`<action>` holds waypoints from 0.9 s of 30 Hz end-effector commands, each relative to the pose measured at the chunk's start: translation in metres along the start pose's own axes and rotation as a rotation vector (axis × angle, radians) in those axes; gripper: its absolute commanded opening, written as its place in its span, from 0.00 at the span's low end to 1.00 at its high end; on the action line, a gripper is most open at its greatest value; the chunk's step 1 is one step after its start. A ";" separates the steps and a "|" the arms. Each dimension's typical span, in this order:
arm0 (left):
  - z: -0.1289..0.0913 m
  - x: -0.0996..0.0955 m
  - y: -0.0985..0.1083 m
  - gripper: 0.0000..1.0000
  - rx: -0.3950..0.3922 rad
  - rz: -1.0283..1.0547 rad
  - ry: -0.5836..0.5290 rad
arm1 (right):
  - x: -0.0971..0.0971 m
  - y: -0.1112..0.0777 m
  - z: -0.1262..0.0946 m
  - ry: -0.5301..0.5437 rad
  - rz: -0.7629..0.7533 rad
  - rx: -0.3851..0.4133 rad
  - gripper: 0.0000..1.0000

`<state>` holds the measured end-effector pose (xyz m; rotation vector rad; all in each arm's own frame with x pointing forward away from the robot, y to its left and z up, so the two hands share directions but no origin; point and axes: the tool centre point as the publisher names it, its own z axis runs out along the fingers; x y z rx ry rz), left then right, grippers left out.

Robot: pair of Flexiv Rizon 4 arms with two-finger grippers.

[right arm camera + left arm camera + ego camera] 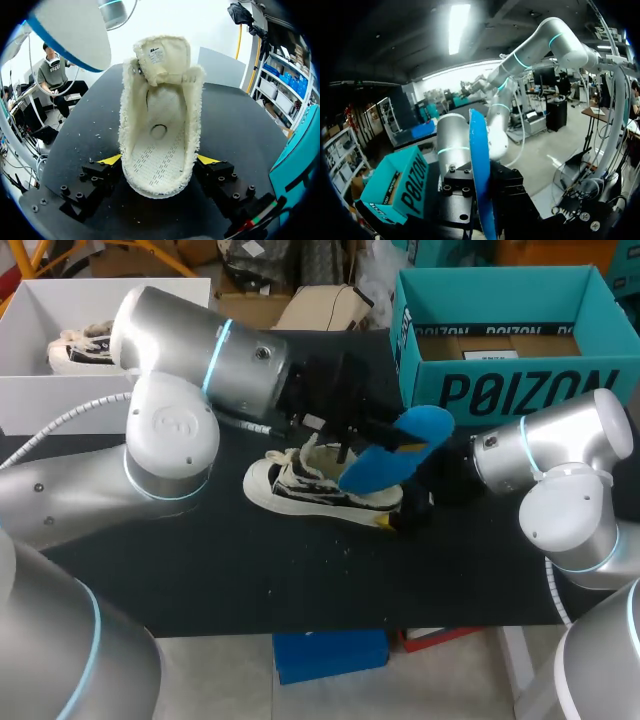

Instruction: Take the shoe out of the shoebox, open the shoe tongue, remove and reinsert the insole, then place the shoe into the shoebox

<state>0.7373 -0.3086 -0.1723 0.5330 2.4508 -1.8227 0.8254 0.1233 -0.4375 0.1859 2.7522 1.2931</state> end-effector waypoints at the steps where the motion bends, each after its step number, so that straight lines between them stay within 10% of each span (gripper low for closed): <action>1: -0.019 0.013 -0.023 0.00 0.012 -0.028 -0.022 | 0.000 -0.003 0.004 0.000 0.002 0.003 0.00; 11: -0.030 0.021 -0.067 0.00 0.133 -0.185 -0.050 | 0.000 -0.003 0.004 0.000 0.002 0.003 0.00; 16: -0.042 0.027 -0.081 0.00 0.323 -0.389 -0.058 | 0.000 -0.003 0.004 0.000 0.002 0.003 0.00; 27: -0.044 0.029 -0.082 0.00 0.333 -0.406 -0.065 | 0.000 -0.003 0.004 0.000 0.002 0.003 0.00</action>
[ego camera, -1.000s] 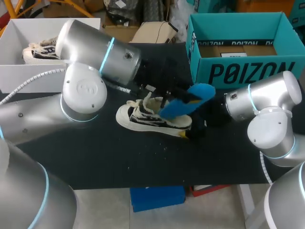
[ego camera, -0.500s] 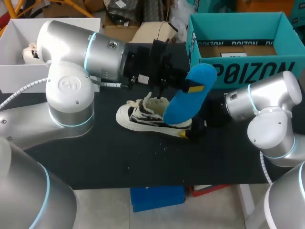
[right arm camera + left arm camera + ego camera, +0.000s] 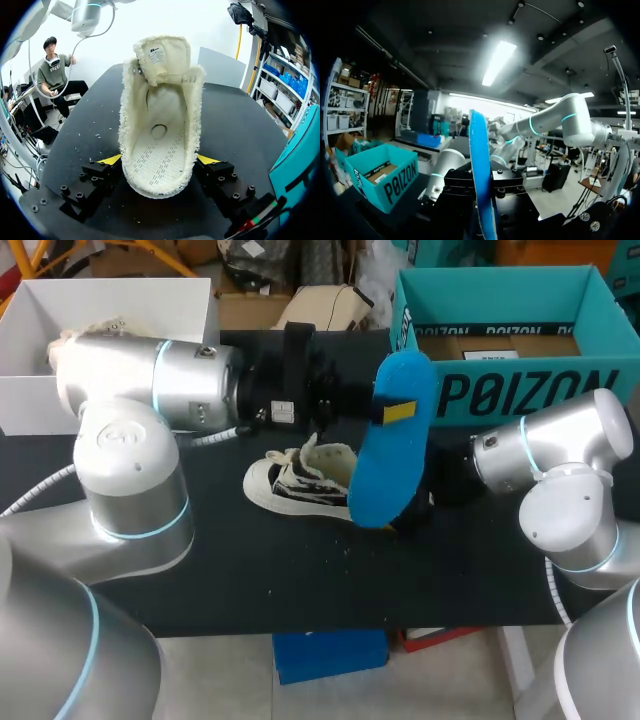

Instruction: Take the shoe out of the shoebox, open the shoe tongue, remove and reinsert the insole, then place the shoe into the shoebox

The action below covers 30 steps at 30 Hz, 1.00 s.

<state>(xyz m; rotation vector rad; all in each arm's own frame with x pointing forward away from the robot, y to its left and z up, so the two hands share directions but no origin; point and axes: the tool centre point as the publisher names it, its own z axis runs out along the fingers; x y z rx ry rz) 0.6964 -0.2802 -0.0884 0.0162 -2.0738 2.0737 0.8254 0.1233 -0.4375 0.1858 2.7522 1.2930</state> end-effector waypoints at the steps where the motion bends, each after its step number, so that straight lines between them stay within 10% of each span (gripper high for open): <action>1: 0.001 0.003 0.002 0.00 0.011 0.001 -0.008 | 0.000 -0.003 0.004 0.000 0.002 0.003 0.00; 10: -0.003 0.008 -0.019 0.00 0.104 -0.175 0.001 | 0.000 -0.003 0.004 0.000 0.002 0.003 0.00; 30: 0.021 0.053 -0.099 0.00 0.035 -0.158 -0.033 | 0.000 -0.003 0.004 0.000 0.002 0.003 0.00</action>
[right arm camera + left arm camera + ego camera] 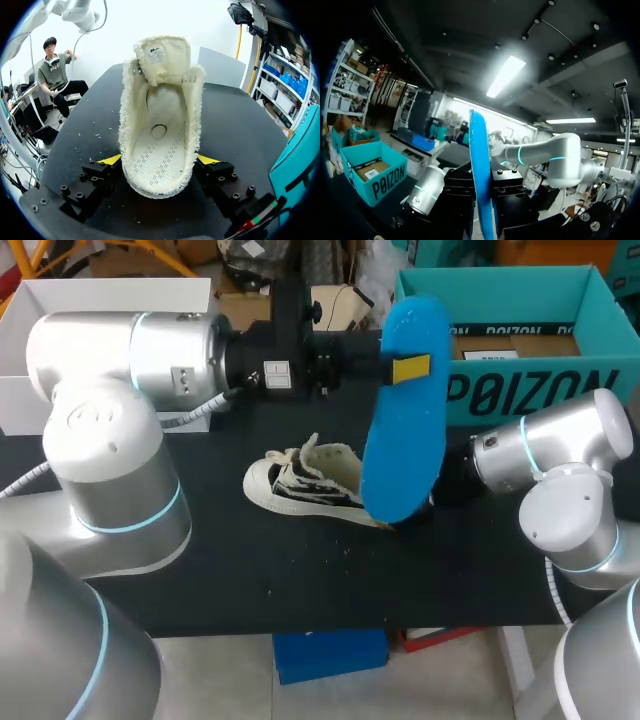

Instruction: Take the shoe out of the shoebox, open the shoe tongue, remove and reinsert the insole, then place the shoe into the shoebox

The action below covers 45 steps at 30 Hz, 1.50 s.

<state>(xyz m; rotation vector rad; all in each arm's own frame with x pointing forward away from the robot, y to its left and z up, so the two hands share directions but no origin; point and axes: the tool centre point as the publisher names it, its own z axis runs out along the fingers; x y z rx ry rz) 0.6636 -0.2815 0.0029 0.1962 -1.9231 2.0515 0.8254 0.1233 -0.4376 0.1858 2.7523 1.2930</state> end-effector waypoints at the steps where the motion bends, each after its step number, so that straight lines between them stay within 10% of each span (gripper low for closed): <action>1: 0.018 0.013 -0.014 0.00 -0.036 0.009 -0.031 | 0.000 -0.003 0.004 0.000 0.002 0.003 0.00; 28: 0.023 0.041 -0.042 0.00 0.061 -0.032 0.002 | 0.000 -0.003 0.004 0.000 0.002 0.003 0.00; 29: 0.023 0.041 -0.042 0.00 0.061 -0.032 0.002 | 0.000 -0.003 0.004 0.000 0.002 0.003 0.12; 30: 0.023 0.041 -0.042 0.00 0.061 -0.032 0.002 | 0.000 -0.002 0.003 0.003 0.003 0.011 0.45; 31: 0.023 0.041 -0.042 0.00 0.061 -0.032 0.002 | -0.001 -0.002 0.002 0.007 0.001 0.016 1.00; 45: 0.023 0.041 -0.042 0.00 0.061 -0.032 0.002 | -0.017 0.001 -0.052 -0.069 -0.150 0.653 1.00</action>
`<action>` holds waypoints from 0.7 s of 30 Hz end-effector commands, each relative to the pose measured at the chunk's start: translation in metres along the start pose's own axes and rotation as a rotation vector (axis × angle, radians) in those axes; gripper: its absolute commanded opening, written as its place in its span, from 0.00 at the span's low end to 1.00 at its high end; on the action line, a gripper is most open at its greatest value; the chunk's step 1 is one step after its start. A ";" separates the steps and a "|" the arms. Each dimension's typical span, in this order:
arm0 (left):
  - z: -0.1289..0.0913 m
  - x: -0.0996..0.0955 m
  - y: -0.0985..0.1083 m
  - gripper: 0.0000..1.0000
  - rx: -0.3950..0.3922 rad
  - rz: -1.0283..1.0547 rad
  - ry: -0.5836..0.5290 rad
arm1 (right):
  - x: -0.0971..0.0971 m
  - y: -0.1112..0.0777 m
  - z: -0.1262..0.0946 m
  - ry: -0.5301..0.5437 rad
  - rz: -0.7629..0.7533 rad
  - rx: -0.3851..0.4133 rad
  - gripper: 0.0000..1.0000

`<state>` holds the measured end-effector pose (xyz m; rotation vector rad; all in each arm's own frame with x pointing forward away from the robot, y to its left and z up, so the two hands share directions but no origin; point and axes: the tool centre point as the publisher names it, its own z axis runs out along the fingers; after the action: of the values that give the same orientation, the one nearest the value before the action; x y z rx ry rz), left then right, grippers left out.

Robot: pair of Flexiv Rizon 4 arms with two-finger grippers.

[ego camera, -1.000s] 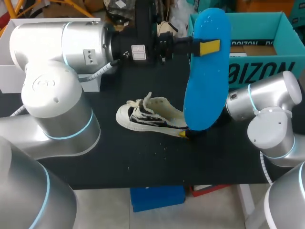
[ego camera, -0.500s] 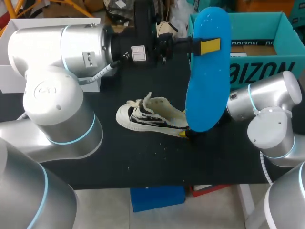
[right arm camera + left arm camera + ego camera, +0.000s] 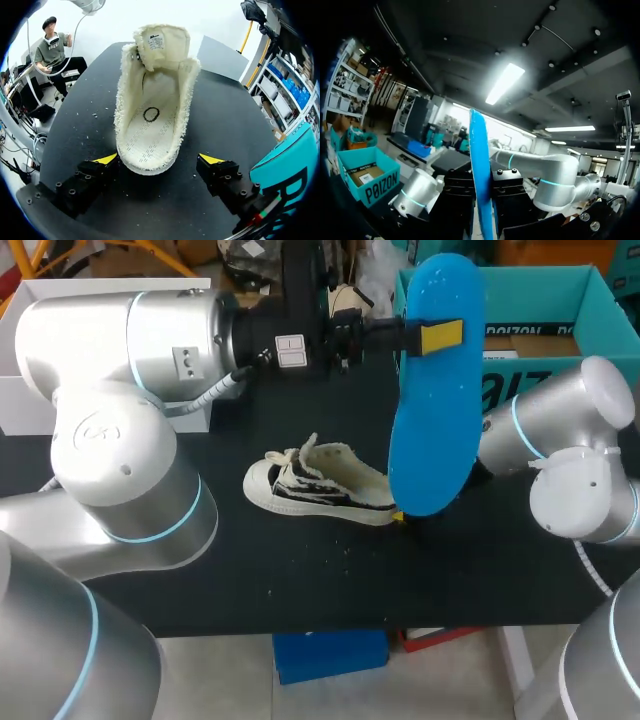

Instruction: Take the shoe out of the shoebox, open the shoe tongue, remove and reinsert the insole, then place the shoe into the shoebox

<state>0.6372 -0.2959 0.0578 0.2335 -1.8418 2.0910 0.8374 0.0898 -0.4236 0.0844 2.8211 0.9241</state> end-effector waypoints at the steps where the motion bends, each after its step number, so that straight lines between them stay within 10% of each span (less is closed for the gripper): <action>1: 0.001 0.001 0.001 0.00 -0.002 -0.001 -0.004 | -0.003 0.005 -0.023 -0.003 -0.064 0.464 1.00; 8: 0.001 0.001 0.001 0.00 -0.002 -0.001 -0.004 | -0.003 0.011 -0.027 -0.011 -0.124 0.735 1.00; 21: 0.001 0.001 0.001 0.00 -0.002 -0.001 -0.004 | -0.001 0.041 -0.027 0.131 -0.204 0.984 1.00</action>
<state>0.6372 -0.2955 0.0571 0.2322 -1.8418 2.0917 0.8280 0.0999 -0.3874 -0.1356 2.9892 0.3352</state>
